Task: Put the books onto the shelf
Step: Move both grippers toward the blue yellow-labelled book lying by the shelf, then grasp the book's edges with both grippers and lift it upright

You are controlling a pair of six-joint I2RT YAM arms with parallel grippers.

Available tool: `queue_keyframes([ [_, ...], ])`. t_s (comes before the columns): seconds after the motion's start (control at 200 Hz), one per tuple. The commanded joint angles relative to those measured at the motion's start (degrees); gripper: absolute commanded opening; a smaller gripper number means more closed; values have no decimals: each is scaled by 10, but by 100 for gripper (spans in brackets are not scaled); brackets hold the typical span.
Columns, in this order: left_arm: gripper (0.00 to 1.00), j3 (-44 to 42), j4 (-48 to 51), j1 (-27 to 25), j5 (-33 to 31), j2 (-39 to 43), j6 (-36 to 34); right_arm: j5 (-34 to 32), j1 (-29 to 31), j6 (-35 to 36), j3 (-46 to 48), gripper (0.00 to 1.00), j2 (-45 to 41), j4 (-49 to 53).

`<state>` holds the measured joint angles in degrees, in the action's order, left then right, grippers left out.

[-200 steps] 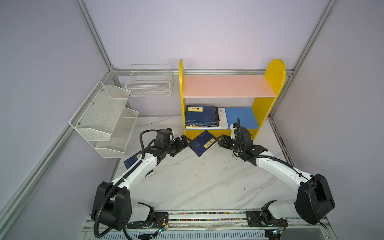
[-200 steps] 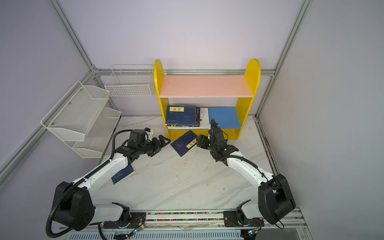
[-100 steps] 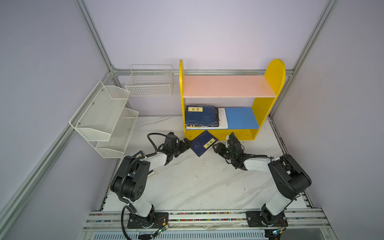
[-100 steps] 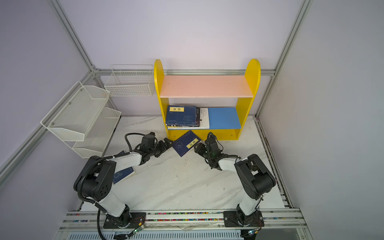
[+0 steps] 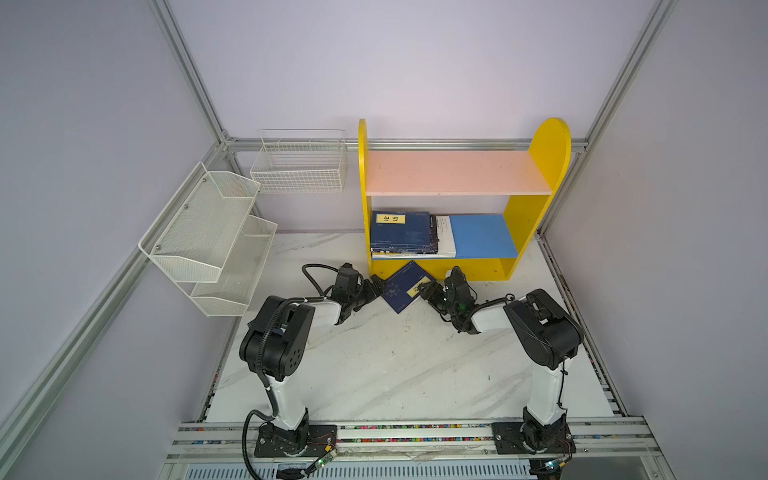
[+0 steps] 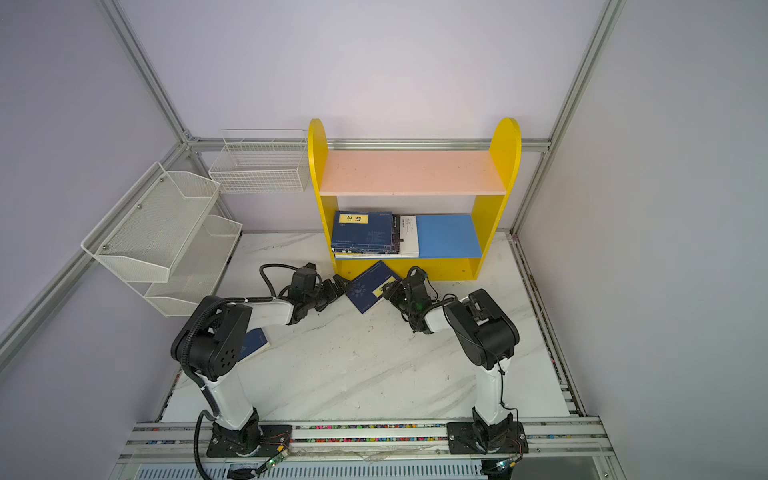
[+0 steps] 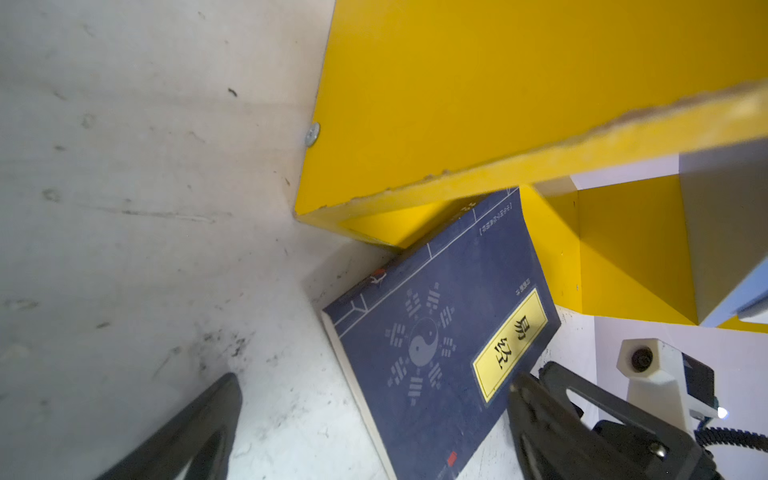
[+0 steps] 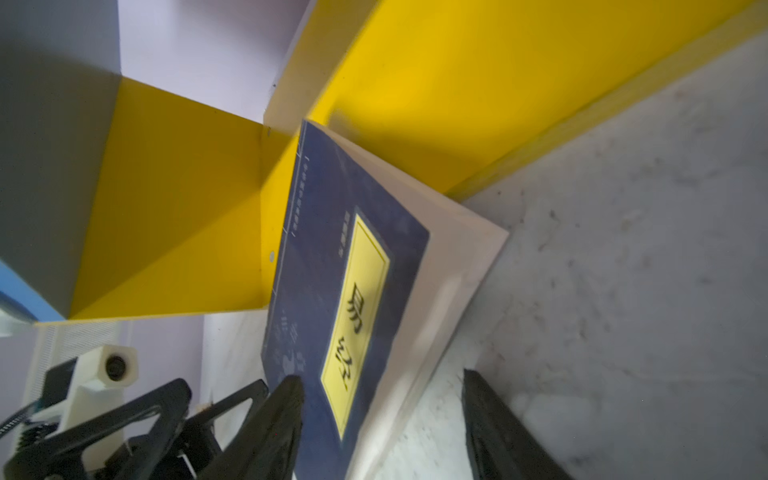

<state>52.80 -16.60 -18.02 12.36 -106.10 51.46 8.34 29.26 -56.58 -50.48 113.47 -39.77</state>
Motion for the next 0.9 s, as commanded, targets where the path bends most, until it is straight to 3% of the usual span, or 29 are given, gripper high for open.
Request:
queue_keyframes([
  [0.0, 99, 51, 0, 1, 0, -17, -9, 0, 2, -44, -7, 65, 53, -13],
  [0.135, 98, 66, 10, 0, 14, -38, -8, -4, 2, -75, -22, 63, 83, -30],
  [0.29, 97, 78, 17, -4, 29, -58, -7, -4, 2, -75, -26, 52, 85, -33],
  [0.375, 95, 82, 17, -6, 38, -66, -6, 3, 2, -51, -47, 44, 90, -3],
  [0.49, 93, 95, 21, -8, 46, -75, -13, 17, 9, -4, -89, 43, 101, 50],
  [0.745, 78, 109, 38, -21, 86, -75, -21, 39, 18, 34, -117, 34, 118, 96],
  [0.895, 77, 82, 40, -48, 92, -40, -5, 46, 17, 65, -143, 19, 126, 143],
])
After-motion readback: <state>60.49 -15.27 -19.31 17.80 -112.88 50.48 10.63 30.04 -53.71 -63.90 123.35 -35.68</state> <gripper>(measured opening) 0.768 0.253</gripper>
